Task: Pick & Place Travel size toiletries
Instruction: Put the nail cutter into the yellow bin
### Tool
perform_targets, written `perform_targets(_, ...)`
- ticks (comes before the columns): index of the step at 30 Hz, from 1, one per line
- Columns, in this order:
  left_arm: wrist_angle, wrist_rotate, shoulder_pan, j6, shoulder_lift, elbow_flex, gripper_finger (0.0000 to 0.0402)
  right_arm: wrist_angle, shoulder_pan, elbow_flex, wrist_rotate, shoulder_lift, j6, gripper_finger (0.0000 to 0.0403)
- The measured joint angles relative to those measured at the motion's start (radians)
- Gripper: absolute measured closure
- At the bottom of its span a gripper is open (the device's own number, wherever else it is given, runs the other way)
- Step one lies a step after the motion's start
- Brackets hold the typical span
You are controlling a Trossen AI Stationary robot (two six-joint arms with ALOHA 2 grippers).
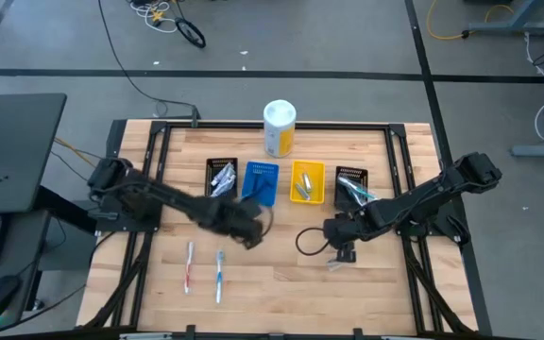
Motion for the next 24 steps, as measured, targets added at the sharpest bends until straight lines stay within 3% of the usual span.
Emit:
perform_targets(3,0.253,0.073,0.081,0.242,0.000,-0.001,0.0341,-0.108,-0.001,0.000,0.000,0.000,0.138,0.0210)
perform_targets(6,0.461,0.200,0.160,0.390,0.000,-0.013,0.0339,-0.170,0.004,0.000,-0.001,0.000,0.231,0.0210)
perform_targets(9,0.562,0.261,0.228,0.462,0.000,-0.020,0.0343,-0.200,0.022,0.000,-0.001,0.000,0.296,0.0210)
perform_targets(13,0.578,0.270,0.303,0.519,0.000,-0.021,0.0344,-0.198,0.058,0.000,0.033,0.000,0.351,0.0210)
perform_targets(15,0.563,0.269,0.328,0.533,0.000,-0.021,0.0341,-0.171,0.078,0.000,0.144,0.000,0.359,0.0210)
perform_targets(18,0.557,0.267,0.342,0.574,0.000,-0.021,0.0340,-0.072,0.099,0.000,0.418,0.000,0.344,0.0210)
perform_targets(22,0.560,0.276,0.338,0.637,-0.001,-0.021,0.0341,0.079,0.099,0.000,0.730,0.000,0.223,0.0210)
perform_targets(24,0.561,0.278,0.331,0.670,-0.001,-0.021,0.0340,0.162,0.078,0.000,0.836,-0.001,0.168,0.0210)
